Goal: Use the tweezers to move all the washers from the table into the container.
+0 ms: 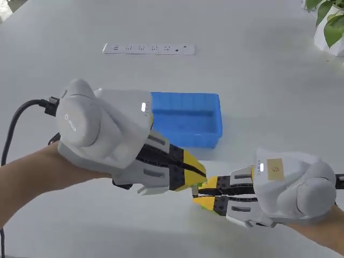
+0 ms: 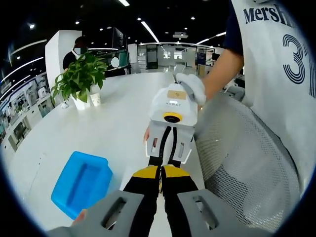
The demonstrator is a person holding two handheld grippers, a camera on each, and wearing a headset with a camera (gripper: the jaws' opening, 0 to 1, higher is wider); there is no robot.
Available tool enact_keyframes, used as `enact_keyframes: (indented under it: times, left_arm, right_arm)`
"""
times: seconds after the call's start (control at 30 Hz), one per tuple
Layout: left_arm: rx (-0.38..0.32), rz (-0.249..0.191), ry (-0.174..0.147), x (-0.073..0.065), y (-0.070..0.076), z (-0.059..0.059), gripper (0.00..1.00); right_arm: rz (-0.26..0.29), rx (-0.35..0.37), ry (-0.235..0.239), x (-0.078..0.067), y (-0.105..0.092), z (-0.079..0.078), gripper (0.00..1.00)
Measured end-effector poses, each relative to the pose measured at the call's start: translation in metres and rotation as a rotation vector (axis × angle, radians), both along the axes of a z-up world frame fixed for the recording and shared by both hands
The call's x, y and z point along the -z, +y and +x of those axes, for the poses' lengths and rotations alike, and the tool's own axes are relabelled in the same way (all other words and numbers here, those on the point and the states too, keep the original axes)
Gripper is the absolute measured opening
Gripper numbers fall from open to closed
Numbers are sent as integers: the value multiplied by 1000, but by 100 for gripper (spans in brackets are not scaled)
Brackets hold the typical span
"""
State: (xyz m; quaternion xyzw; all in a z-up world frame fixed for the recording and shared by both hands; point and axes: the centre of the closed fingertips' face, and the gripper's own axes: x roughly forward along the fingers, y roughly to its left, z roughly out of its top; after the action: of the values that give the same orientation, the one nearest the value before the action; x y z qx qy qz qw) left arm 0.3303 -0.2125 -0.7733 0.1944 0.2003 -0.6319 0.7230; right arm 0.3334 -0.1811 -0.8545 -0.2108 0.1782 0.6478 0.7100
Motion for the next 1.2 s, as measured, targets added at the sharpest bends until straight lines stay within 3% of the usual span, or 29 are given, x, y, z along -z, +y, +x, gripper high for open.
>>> enact_keyframes:
  times: [0.2, 0.37, 1.2]
  left_arm:
    - [4, 13, -12, 2, 2, 3, 6]
    - [8, 15, 13, 3, 6, 2, 6]
    - [47, -8, 11, 9, 6, 3, 6]
  right_arm:
    - [13, -14, 5, 0, 1, 1, 7]
    - [18, -26, 9, 0, 1, 0, 7]
    - [39, -21, 32, 0, -1, 1, 7]
